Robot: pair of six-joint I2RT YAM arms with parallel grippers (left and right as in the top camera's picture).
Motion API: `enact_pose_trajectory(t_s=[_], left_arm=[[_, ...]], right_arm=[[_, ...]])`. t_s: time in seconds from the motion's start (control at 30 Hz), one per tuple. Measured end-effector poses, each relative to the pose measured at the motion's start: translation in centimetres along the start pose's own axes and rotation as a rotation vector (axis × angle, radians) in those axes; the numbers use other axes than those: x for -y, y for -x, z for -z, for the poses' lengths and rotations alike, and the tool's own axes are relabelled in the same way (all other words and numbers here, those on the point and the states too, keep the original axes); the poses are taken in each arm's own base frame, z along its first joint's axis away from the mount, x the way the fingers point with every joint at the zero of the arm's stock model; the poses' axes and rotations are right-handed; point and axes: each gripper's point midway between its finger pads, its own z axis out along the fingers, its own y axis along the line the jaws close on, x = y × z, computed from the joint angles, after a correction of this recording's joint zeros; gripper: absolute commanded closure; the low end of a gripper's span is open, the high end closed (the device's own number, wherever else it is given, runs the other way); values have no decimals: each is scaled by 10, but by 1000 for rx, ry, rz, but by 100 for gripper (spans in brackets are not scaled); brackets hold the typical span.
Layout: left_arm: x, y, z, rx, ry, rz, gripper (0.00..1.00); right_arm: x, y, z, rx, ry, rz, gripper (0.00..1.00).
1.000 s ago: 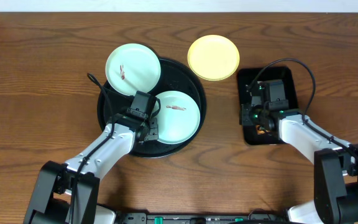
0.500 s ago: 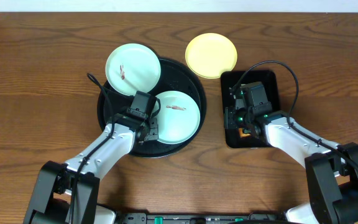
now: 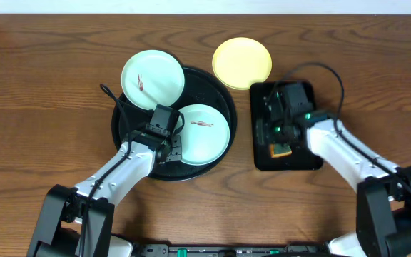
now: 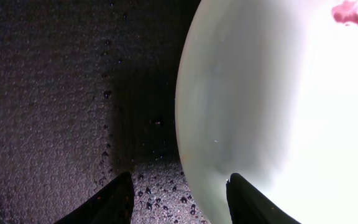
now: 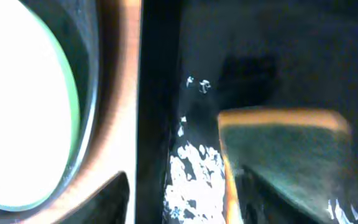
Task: Clean dirty plates on tray and stack at the side
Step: 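Grasp the green sponge with the right gripper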
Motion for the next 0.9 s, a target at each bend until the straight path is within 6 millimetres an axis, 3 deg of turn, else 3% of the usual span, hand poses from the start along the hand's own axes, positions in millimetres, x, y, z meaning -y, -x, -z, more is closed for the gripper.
enact_pose_trajectory(t_s=[0.13,0.23,0.37,0.53,0.6,0.7,0.77,0.9], left_arm=[[0,0,0,1,0,0,50],[0,0,0,1,0,0,50],[0,0,0,1,-1,0,50],[0,0,0,1,-1,0,50],[0,0,0,1,-1,0,50],[0,0,0,1,-1,0,50],[0,0,0,1,0,0,50],[0,0,0,1,-1,0,50]], right_arm=[[9,15,25,-5,-111,37,24],[22,7,29,-37,-185,48,29],[33,-5,24,-68,-228,52,29],[47,-26,4,-83,-248,58,29],[50,-32,-5,-75,-248,64,34],[53,-37,-18,-45,-242,76,63],[56,-39,-21,-36,-246,78,72],[59,-32,-21,-8,-267,79,74]])
